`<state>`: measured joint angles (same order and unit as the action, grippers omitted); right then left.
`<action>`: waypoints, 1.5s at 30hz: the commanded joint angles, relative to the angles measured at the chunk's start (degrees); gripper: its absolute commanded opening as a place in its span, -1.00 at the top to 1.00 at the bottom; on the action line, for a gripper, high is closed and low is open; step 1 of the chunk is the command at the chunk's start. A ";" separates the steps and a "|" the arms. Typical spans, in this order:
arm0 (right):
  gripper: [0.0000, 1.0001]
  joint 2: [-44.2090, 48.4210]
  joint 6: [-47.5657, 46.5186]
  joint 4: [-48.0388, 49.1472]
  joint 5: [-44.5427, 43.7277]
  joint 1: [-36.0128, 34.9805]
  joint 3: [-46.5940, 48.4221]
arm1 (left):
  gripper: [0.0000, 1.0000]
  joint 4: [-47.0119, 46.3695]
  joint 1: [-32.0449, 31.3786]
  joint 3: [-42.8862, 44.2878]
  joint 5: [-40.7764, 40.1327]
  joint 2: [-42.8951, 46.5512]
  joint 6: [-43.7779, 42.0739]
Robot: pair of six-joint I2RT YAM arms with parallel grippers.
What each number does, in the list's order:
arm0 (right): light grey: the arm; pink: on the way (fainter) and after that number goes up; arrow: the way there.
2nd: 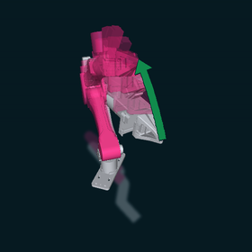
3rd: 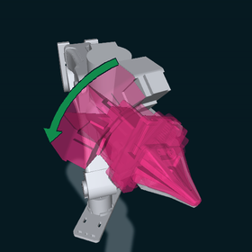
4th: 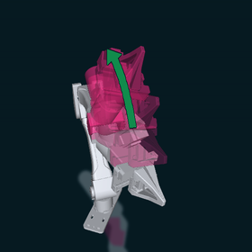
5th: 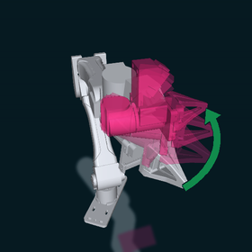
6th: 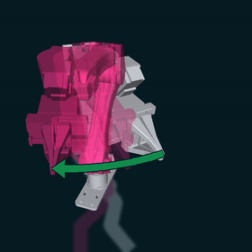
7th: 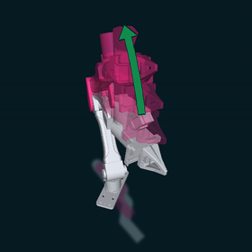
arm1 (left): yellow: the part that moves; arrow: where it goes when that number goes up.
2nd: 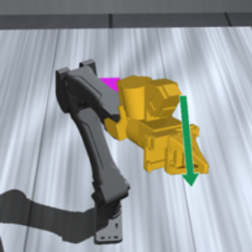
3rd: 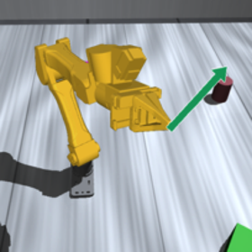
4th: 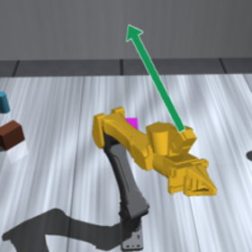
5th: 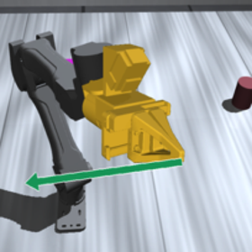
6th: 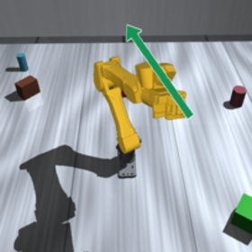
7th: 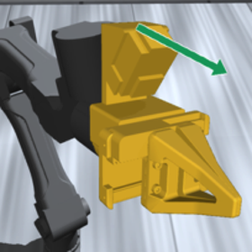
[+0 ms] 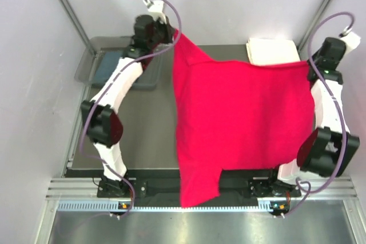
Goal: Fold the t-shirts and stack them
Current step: Flatten the tshirt out
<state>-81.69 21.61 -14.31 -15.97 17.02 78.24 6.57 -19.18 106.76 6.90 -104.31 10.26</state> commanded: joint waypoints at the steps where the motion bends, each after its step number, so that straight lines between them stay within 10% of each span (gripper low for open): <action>1: 1.00 -6.69 -2.79 11.39 -1.17 -0.67 -1.94 | 1.00 -12.78 0.46 -0.93 1.71 -7.26 -0.86; 9: 1.00 -25.17 -5.43 14.48 -0.82 -0.67 5.16 | 1.00 -17.38 0.55 8.97 5.23 -29.52 4.84; 17: 1.00 -23.25 -5.61 12.99 -6.53 0.47 2.10 | 1.00 -19.49 -0.16 7.68 5.59 -30.43 10.48; 38: 1.00 -23.87 -6.84 0.43 -4.42 1.00 6.14 | 1.00 2.48 -4.80 -2.35 -1.71 -6.26 18.22; 45: 1.00 -21.06 -5.35 -3.10 -4.33 1.09 6.41 | 1.00 10.83 -9.21 1.44 -27.44 2.08 10.22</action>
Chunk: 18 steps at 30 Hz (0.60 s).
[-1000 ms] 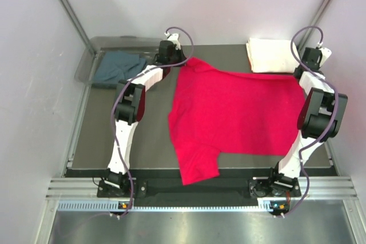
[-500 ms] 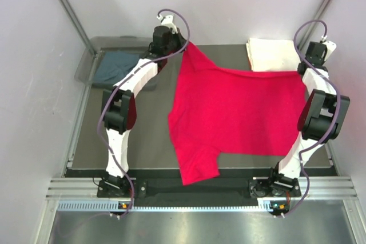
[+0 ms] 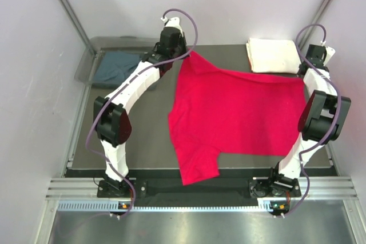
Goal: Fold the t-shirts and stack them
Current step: Flatten the tshirt out
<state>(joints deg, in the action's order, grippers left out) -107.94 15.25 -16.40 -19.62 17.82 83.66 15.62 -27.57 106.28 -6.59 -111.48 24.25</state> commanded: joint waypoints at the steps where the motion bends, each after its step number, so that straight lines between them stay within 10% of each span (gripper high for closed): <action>1: 1.00 6.94 1.01 -1.43 -1.03 0.37 0.02 | 1.00 1.61 -0.73 1.39 -17.80 10.57 -4.64; 18: 1.00 52.19 5.06 -3.37 -1.74 0.11 -1.84 | 1.00 3.27 -3.63 1.29 0.68 46.43 -10.98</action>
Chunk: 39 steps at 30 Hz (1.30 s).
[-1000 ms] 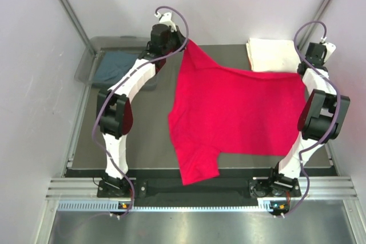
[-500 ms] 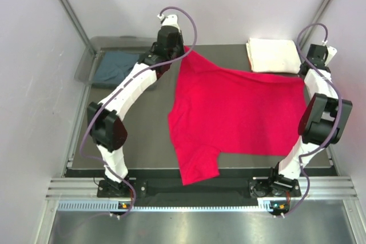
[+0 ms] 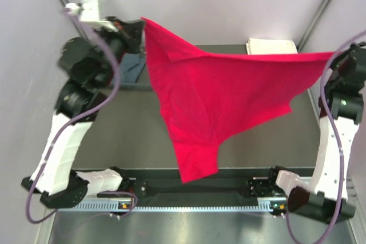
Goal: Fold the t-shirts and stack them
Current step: Flatten the tshirt out
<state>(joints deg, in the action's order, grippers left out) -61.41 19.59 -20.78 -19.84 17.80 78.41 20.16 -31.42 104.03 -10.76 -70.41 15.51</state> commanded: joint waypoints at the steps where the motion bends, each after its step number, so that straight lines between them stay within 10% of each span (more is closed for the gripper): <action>1: 1.00 6.99 0.80 0.30 -1.70 0.13 4.81 | 1.00 -0.92 0.31 3.99 5.57 6.68 -2.41; 16: 1.00 15.10 -0.35 -2.25 -3.72 -1.98 17.20 | 1.00 2.86 0.39 18.49 6.90 12.33 -5.48; 24: 1.00 1.84 -0.17 1.68 -0.65 -2.33 11.36 | 1.00 3.05 0.39 15.08 0.75 -2.26 -12.68; 32: 1.00 -13.81 -1.93 18.90 0.06 -2.25 -6.59 | 1.00 -12.93 4.08 -6.19 6.89 -22.29 -14.28; 39: 1.00 -41.02 -4.82 31.04 0.67 -0.40 -3.55 | 1.00 -26.66 4.52 0.10 4.71 -50.93 -16.13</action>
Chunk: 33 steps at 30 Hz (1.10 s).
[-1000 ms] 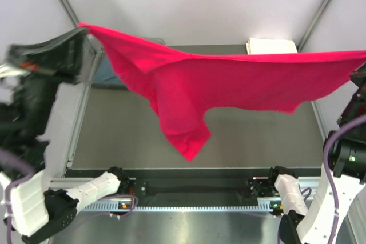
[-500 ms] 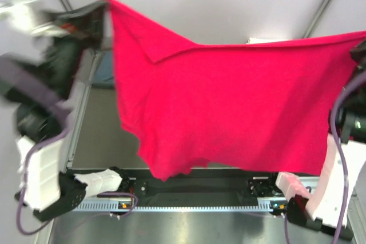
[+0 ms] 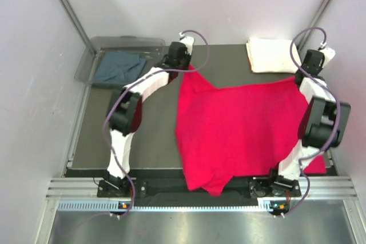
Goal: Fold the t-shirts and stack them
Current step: Flatten the tshirt out
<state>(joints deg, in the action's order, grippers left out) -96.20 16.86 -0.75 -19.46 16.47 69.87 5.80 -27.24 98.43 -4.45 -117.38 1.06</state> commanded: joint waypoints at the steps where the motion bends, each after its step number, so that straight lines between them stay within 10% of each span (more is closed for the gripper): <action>1: 1.00 -8.89 -2.97 10.95 0.22 1.02 6.41 | 1.00 -12.31 0.44 10.59 -1.70 -9.74 -1.33; 11: 1.00 -16.64 -5.61 7.71 -6.72 1.90 12.39 | 1.00 -11.43 0.44 25.75 -6.80 -23.06 5.52; 23: 1.00 -17.88 -6.23 1.91 -5.15 2.52 15.21 | 1.00 -1.00 -5.27 26.64 -23.05 -14.54 6.06; 33: 1.00 -15.33 -2.54 -5.04 -2.42 2.43 16.36 | 1.00 -4.82 -5.11 24.00 -13.66 -11.11 -2.71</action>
<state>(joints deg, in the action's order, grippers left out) -114.52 12.58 -3.51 -23.29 18.65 84.55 5.91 -34.28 121.34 -21.17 -131.28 4.67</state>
